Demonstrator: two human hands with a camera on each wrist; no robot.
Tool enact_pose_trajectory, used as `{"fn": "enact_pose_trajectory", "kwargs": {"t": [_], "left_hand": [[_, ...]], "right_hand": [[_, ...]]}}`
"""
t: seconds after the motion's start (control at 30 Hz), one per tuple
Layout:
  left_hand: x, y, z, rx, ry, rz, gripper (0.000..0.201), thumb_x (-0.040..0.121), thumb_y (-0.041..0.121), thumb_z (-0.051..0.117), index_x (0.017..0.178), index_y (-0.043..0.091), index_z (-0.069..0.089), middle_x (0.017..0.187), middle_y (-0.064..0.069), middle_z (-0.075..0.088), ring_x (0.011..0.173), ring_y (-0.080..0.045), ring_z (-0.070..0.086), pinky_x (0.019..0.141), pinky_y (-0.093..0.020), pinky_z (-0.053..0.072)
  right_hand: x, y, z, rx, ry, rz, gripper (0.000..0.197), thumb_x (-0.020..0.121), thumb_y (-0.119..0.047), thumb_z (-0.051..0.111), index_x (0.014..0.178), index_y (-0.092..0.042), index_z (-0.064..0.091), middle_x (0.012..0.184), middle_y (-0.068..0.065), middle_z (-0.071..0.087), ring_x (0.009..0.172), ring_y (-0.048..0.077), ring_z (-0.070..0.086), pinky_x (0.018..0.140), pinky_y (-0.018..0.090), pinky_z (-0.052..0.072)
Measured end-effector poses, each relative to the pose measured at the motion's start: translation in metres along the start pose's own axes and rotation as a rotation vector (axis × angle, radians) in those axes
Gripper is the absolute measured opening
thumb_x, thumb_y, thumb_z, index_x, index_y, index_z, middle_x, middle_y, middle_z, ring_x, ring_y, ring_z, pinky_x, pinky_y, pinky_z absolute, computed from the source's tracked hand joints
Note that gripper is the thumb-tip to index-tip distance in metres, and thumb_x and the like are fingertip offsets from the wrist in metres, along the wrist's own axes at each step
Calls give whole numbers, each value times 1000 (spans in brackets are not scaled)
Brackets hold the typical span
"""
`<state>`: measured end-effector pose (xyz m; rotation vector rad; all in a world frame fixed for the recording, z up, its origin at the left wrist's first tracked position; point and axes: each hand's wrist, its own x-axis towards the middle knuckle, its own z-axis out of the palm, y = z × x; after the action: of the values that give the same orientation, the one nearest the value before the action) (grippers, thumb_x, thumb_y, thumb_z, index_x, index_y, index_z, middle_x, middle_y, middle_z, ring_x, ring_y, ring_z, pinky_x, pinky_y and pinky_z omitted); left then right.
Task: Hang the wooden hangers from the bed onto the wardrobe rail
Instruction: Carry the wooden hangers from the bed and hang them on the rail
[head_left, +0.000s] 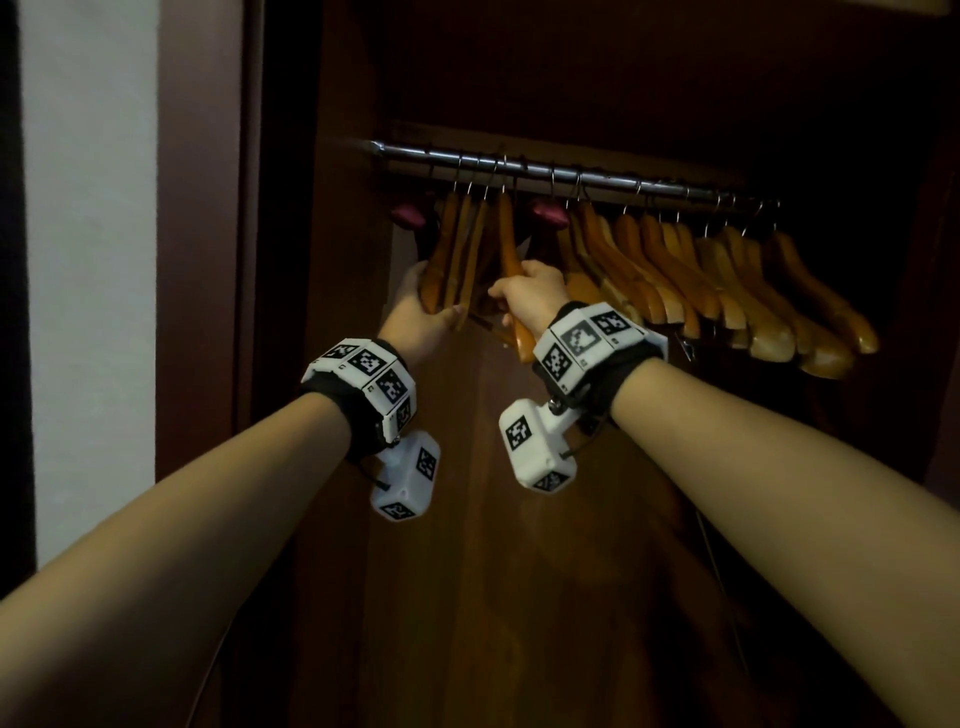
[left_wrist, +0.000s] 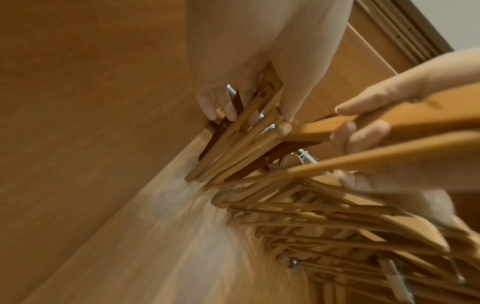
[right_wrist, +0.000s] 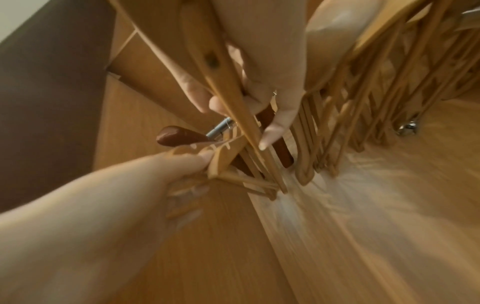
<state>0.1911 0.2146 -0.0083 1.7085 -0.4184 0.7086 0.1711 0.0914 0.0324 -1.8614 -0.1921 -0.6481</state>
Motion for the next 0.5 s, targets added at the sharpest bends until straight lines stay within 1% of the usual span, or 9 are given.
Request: {"fn": "enact_pose_trajectory", "kwargs": {"t": [0.07,0.13,0.2,0.27,0.33,0.37,0.4,0.47,0.5], "left_hand": [[2,-4,-4,12,17,6,61,89,10,59,143,16,31,126,0,49,116,-13,46,84,-12,31],[2,-7,-9,22,37,15,62,88,13,62,143,18,33,132,-5,53,120,-18,49,83,-11,31],[2,-10,-14,49,44,15,62,87,19,63,143,23,35,133,-3,54,121,-18,49,86,-13,31],[2,-12,-18,51,32,12,61,88,21,62,143,25,35,134,-1,52,124,-19,47,90,-17,29],[2,-14,-21,54,8,12,61,88,20,62,143,25,36,134,-2,53,125,-20,47,92,-20,29],[2,-15,-21,57,-3,15,61,88,20,62,142,25,36,134,-2,53,125,-20,48,93,-21,29],[2,-17,-22,59,-13,10,62,87,19,63,143,25,36,134,-2,53,124,-21,48,93,-21,30],[0,-20,-23,61,-10,-2,64,87,14,64,143,24,34,135,-2,52,124,-20,47,91,-20,30],[0,-22,-24,55,2,-4,63,87,12,63,142,23,34,134,-2,52,124,-19,46,90,-19,30]], "right_hand": [[6,-6,4,7,24,-30,13,86,-10,56,98,-11,53,74,6,53,54,19,49,65,35,47],[14,-9,9,-10,27,-38,17,87,-11,56,100,-16,49,76,5,52,56,18,48,60,33,46],[22,-12,12,-3,38,-29,15,87,-10,57,100,-12,52,75,5,52,54,17,48,53,27,42],[30,-14,14,14,38,-2,6,87,-8,57,92,-8,53,72,4,51,52,16,47,45,22,39],[37,-17,16,15,42,12,8,88,-6,56,82,-9,52,68,4,50,51,15,46,38,18,38],[41,-17,17,19,45,16,8,88,-5,56,82,-8,51,68,4,49,51,15,45,34,17,37],[42,-17,17,26,47,15,4,88,-4,55,88,-5,52,68,5,48,52,15,45,32,14,36],[46,-13,18,16,49,18,14,88,-3,54,102,-3,53,74,7,50,54,14,45,30,11,34],[47,-10,18,-6,50,12,19,88,-4,54,107,-2,54,80,8,53,54,14,45,30,10,34]]}}
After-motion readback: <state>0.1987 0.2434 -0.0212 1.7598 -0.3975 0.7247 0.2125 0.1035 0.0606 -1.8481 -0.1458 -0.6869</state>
